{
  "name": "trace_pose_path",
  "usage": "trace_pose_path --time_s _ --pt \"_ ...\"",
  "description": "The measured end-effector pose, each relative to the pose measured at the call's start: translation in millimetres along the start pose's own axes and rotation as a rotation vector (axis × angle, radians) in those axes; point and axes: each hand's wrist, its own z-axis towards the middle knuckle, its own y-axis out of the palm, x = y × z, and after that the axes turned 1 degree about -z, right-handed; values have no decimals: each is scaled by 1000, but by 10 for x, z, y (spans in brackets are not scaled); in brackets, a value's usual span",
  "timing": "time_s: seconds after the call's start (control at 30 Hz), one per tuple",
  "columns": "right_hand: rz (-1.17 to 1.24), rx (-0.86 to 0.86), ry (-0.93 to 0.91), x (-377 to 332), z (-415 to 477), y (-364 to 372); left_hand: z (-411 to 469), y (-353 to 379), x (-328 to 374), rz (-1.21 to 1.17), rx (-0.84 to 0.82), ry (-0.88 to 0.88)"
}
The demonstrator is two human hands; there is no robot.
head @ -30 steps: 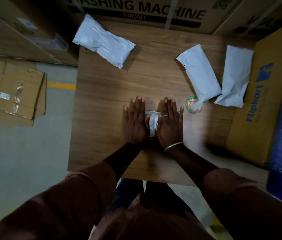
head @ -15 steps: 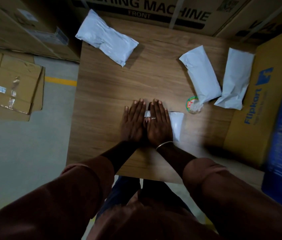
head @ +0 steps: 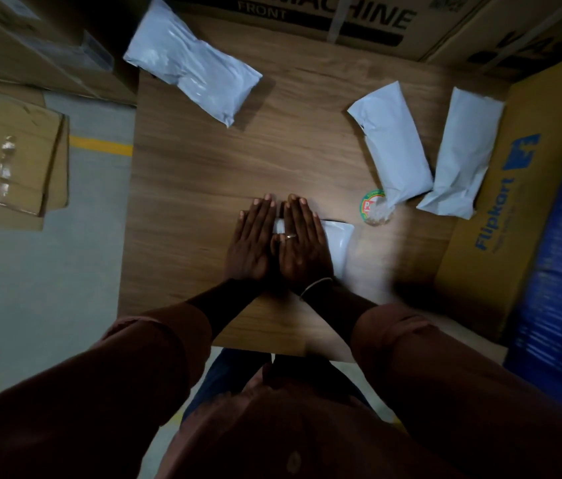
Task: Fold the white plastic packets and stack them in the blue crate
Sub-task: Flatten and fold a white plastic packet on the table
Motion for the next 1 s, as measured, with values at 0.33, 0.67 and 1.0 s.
trace_pose_path --time_s 0.33,0.67,1.0 --pt "60 90 -56 30 -42 -5 -19 38 23 113 32 2" --pt "43 168 192 102 -360 -369 -5 108 398 218 75 91" --pt "31 167 213 299 -454 -104 12 304 409 175 80 168"
